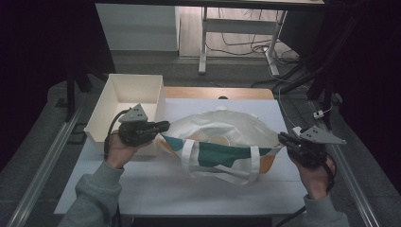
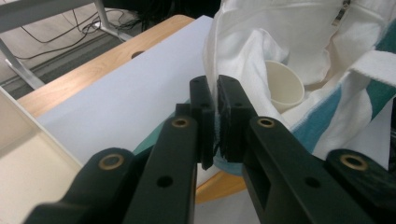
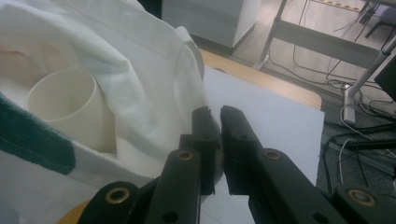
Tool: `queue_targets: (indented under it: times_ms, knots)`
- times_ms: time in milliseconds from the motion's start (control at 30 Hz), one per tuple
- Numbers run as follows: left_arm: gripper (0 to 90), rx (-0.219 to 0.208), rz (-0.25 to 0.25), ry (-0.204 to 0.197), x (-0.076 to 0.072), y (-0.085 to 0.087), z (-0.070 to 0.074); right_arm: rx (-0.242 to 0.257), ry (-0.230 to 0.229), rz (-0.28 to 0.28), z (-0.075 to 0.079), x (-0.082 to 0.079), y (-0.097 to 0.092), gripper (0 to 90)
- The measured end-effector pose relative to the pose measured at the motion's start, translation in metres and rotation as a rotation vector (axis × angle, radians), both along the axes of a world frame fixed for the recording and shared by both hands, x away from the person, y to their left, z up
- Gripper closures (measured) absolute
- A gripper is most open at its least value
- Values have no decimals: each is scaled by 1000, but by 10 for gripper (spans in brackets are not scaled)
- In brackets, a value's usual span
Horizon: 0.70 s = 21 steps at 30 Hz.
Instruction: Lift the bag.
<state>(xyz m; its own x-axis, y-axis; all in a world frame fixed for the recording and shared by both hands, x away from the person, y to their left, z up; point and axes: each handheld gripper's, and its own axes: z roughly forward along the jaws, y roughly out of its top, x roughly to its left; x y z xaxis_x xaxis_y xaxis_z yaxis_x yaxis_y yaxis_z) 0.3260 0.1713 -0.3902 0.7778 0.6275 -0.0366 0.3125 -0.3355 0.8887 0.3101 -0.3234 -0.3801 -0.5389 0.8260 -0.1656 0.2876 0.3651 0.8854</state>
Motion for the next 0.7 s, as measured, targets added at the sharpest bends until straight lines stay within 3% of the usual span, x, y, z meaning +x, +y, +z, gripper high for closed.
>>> queue_targets:
  times_ms: [133, 333, 433, 533, 700]
  knots:
    - [857, -37, -7, -12, -2, 4, 8, 8, -40, -1, 16, -3, -1, 843]
    - [857, -88, -18, -98, -8, 7, 38, 37, -164, -14, 59, -8, 0, 850]
    - [857, -106, -10, -100, -1, 7, 45, 44, -205, -22, 77, -5, -1, 851]
    - [857, -103, -2, -64, 13, 3, 41, 30, -186, -46, 77, 9, -1, 851]
    - [858, -83, 23, -3, 36, -2, 28, 23, -110, -86, 56, 42, -4, 852]
